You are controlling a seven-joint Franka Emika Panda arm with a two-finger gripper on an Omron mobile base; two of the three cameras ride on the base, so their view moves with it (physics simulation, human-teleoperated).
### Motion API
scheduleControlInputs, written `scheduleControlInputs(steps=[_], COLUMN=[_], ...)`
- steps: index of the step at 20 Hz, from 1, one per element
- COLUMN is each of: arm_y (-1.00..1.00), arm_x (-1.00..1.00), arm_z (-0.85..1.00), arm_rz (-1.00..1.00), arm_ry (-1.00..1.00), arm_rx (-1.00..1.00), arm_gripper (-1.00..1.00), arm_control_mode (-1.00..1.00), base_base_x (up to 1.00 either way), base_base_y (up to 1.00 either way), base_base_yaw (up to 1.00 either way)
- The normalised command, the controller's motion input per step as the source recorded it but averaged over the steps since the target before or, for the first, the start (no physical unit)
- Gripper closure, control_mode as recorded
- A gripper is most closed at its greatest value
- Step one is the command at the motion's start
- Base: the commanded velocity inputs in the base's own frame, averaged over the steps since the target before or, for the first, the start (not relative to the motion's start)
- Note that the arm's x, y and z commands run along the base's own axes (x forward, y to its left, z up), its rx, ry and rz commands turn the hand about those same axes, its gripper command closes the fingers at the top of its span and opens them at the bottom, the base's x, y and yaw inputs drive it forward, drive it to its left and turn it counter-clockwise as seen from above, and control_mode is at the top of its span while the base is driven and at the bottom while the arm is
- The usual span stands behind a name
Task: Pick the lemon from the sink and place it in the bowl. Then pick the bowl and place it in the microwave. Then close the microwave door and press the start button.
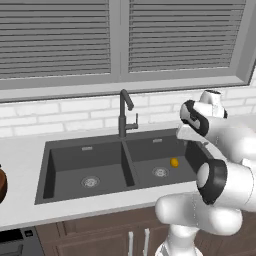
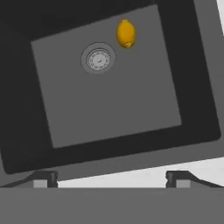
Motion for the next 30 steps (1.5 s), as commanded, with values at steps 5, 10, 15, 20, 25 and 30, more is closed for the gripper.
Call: scheduleControlInputs(steps=[5, 10, 15, 20, 25, 30], arm_y=[-0.26, 0.00, 0.00, 0.00, 0.00, -0.04], arm_x=[0.72, 0.51, 0.51, 0.33, 0.35, 0.43], arm_z=[-1.00, -0.83, -0.63, -0.72, -0.54, -0.30], arm_rz=[0.00, -0.05, -0.03, -0.02, 0.00, 0.00], arm_ry=[0.10, 0.01, 0.00, 0.00, -0.02, -0.01], arm_rx=[0.12, 0.00, 0.00, 0.00, 0.00, 0.00], arm_gripper=[-1.00, -1.00, -1.00, -1.00, -1.00, -1.00], arm_control_mode=[-1.00, -1.00, -1.00, -1.00, -1.00, -1.00], base_base_x=[0.00, 0.00, 0.00, 0.00, 0.00, 0.00], base_base_y=[0.00, 0.00, 0.00, 0.00, 0.00, 0.00], base_base_yaw=[0.00, 0.00, 0.00, 0.00, 0.00, 0.00])
